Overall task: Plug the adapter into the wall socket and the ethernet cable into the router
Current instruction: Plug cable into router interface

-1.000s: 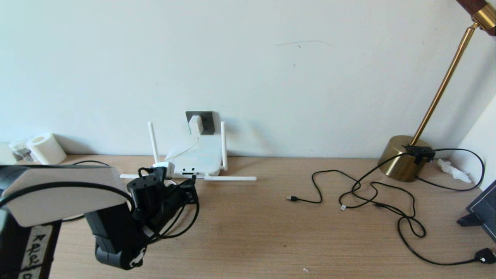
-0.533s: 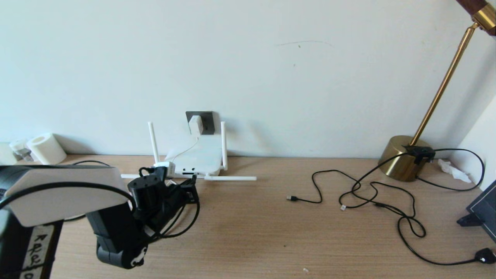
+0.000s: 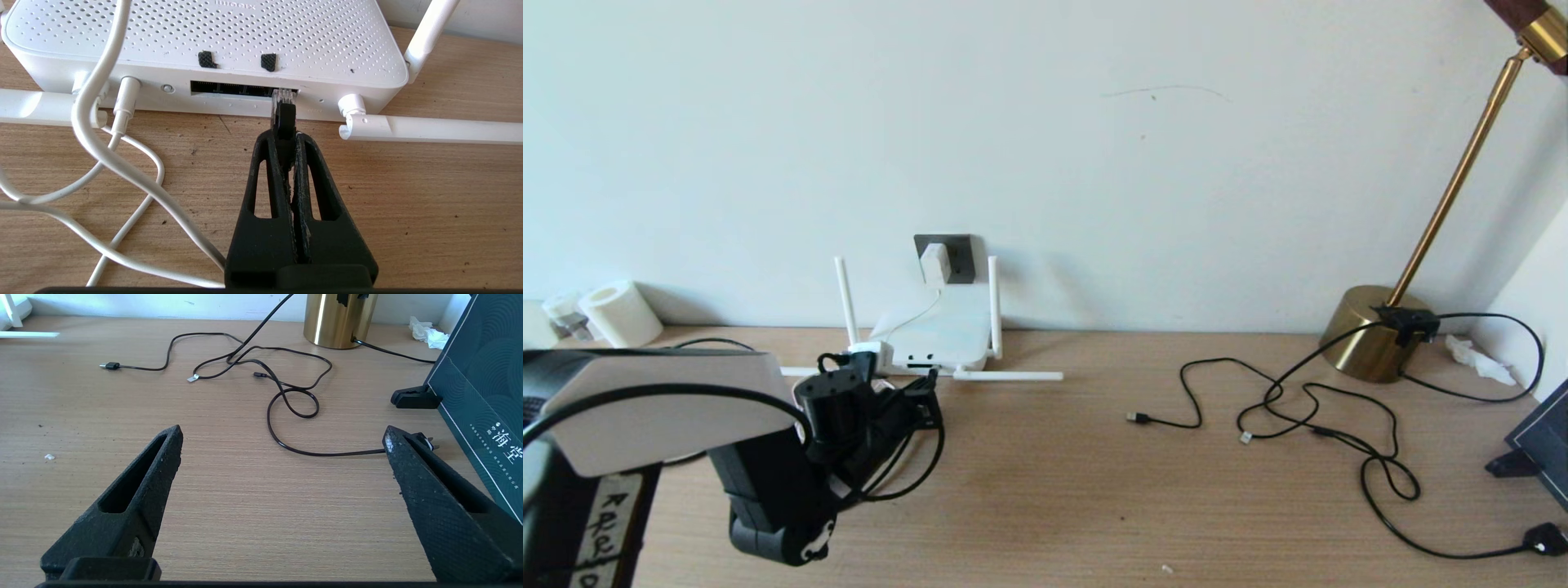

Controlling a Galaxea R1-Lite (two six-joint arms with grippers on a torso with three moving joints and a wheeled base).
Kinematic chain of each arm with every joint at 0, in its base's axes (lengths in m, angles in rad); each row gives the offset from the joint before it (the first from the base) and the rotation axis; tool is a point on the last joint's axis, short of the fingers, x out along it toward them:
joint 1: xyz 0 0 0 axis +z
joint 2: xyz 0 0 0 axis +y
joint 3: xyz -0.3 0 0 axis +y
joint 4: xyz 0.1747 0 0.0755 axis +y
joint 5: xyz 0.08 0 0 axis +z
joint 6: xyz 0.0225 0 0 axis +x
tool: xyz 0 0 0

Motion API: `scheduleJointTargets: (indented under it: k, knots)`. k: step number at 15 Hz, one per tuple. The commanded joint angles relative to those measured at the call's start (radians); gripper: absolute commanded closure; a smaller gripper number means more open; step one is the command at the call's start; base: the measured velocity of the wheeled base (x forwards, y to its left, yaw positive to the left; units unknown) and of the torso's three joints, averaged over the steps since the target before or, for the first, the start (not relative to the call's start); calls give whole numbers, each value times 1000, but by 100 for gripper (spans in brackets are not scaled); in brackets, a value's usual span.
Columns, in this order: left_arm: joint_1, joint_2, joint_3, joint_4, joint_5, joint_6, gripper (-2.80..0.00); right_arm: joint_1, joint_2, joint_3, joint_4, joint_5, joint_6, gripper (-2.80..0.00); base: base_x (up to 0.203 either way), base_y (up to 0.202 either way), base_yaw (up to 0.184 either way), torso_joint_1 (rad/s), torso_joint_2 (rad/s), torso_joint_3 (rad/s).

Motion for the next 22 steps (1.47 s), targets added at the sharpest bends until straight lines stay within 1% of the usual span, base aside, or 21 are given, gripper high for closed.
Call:
scheduleJointTargets:
  k: [1,12,22]
  knots:
    - [0,3,-3,-8,1,-1,0,0,0,0,0,0,0,-280,0,0,0,0,0,0]
    - [1,6,-5,-8,1,-2,0,0,0,0,0,0,0,-280,0,0,0,0,0,0]
    - [4,17,-37,-8,1,-2,0,0,0,0,0,0,0,-280,0,0,0,0,0,0]
